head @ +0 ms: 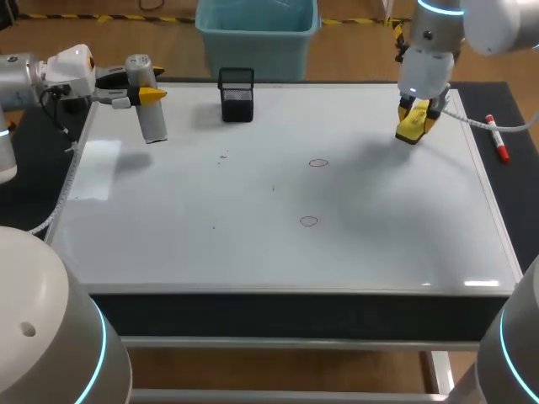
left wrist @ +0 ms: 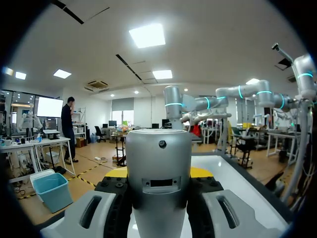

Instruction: Pick up the inspection probe, press it on each red-marked spot on the whiteboard one by one, put down the probe, pick up the eraser, and wipe off all the red marks.

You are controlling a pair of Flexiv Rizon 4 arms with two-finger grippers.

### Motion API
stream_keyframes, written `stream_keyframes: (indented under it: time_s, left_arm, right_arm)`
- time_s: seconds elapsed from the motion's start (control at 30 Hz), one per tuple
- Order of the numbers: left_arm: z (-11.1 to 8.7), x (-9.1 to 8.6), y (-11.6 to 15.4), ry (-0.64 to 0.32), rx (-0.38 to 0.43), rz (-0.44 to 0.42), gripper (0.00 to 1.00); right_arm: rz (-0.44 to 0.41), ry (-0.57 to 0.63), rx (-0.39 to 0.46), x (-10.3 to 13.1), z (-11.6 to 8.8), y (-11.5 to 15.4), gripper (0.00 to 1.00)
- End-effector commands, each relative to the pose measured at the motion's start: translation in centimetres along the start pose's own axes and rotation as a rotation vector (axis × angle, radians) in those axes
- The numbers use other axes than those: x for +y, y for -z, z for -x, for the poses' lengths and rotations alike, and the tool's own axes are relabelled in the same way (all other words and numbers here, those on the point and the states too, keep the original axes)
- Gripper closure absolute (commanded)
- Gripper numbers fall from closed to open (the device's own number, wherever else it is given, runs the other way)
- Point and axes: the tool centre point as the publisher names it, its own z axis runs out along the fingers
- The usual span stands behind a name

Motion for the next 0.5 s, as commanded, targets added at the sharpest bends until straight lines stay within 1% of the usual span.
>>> stream_keyframes:
  time_s: [0.03,0.17,0.23,0.4,0.47,0.5]
  left_arm:
    - [-0.1,-0.2,0.0,0.001,-0.002,0.003,1.00]
    - [-0.1,-0.2,0.0,0.001,-0.002,0.003,1.00]
    - [-0.4,-0.5,-0.5,-0.009,0.010,0.041,1.00]
    - [-2.2,-1.1,-1.8,-0.039,0.044,0.016,1.00]
    - [-3.1,-1.3,-2.6,-0.044,0.071,0.007,1.00]
    - [-3.5,-1.4,-2.9,-0.047,0.079,-0.011,1.00]
  right_arm:
    - [-0.002,0.002,0.001,0.0,-0.1,0.1,1.00]
    - [-0.002,0.002,0.001,0.0,-0.1,0.1,1.00]
    - [-0.002,0.002,0.001,0.0,-0.1,0.1,1.00]
    - [-0.002,0.002,0.001,0.0,-0.1,0.1,1.00]
    - [-0.002,0.002,0.001,0.0,-0.1,0.1,1.00]
    - [-0.002,0.002,0.001,0.0,-0.1,0.1,1.00]
